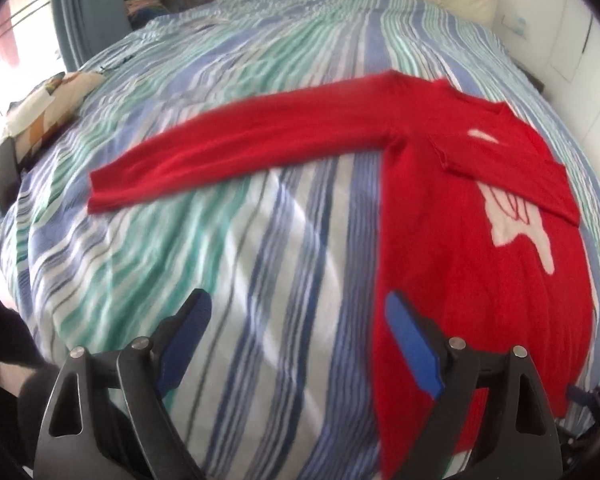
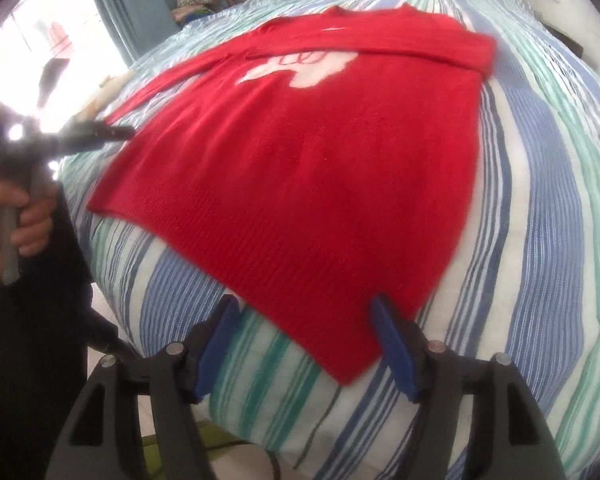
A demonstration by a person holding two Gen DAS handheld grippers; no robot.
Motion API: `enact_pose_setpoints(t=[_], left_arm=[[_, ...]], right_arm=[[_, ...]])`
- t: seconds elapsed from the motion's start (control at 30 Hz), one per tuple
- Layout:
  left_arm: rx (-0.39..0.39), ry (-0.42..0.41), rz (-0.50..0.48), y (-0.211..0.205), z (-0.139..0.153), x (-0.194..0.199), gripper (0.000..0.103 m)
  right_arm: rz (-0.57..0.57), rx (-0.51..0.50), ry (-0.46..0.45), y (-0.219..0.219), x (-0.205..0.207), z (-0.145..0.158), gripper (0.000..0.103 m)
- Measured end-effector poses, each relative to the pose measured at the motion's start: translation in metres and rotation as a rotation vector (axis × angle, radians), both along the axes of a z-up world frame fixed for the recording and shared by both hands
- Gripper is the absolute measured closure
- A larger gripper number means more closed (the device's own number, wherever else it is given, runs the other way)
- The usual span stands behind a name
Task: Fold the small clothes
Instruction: 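Grasp the other sleeve with the left gripper and fold it across the body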
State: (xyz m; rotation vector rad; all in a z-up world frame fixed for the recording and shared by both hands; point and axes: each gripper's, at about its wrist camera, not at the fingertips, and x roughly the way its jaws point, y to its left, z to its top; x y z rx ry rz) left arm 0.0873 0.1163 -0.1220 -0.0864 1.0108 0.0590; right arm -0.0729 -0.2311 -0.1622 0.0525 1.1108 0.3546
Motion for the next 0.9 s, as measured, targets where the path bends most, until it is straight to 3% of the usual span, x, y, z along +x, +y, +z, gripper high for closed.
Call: enact_pose_setpoints(t=[0.17, 0.3, 0.4, 0.47, 0.53, 0.57, 0.6, 0.67, 0.73, 0.9], left_arm=[[-0.152, -0.021, 0.231, 0.114, 0.015, 0.043, 0.009], [-0.316, 0.033, 0.478, 0.208, -0.021, 0.062, 0.010], [-0.419, 0.110, 0.519, 0.233, -0.051, 0.072, 0.012], [-0.415, 0.099, 0.516, 0.229, -0.054, 0.076, 0.014], [-0.408, 0.084, 0.479, 0.219, -0.052, 0.083, 0.028], [-0.426, 0.095, 0.446, 0.214, -0.053, 0.088, 0.059], [-0.433, 0.126, 0.424, 0.208, -0.056, 0.094, 0.101], [-0.374, 0.154, 0.425, 0.203, -0.050, 0.103, 0.100], [-0.300, 0.124, 0.407, 0.196, -0.029, 0.110, 0.101], [-0.152, -0.042, 0.243, 0.134, 0.068, 0.141, 0.101]], right_arm=[[0.010, -0.007, -0.010, 0.002, 0.000, -0.002, 0.030], [-0.011, 0.015, -0.008, 0.000, 0.002, -0.001, 0.030], [-0.016, 0.026, -0.006, 0.000, 0.003, -0.003, 0.027], [-0.015, 0.029, -0.006, 0.001, 0.003, -0.004, 0.026], [-0.011, 0.023, -0.005, 0.002, 0.004, -0.004, 0.026], [-0.010, 0.021, -0.005, 0.003, 0.004, -0.004, 0.025], [-0.012, 0.021, -0.005, 0.003, 0.004, -0.004, 0.025], [-0.016, 0.023, -0.005, 0.003, 0.004, -0.005, 0.025], [-0.019, 0.025, -0.004, 0.003, 0.004, -0.005, 0.024], [-0.026, 0.042, -0.003, 0.001, 0.003, -0.004, 0.024]])
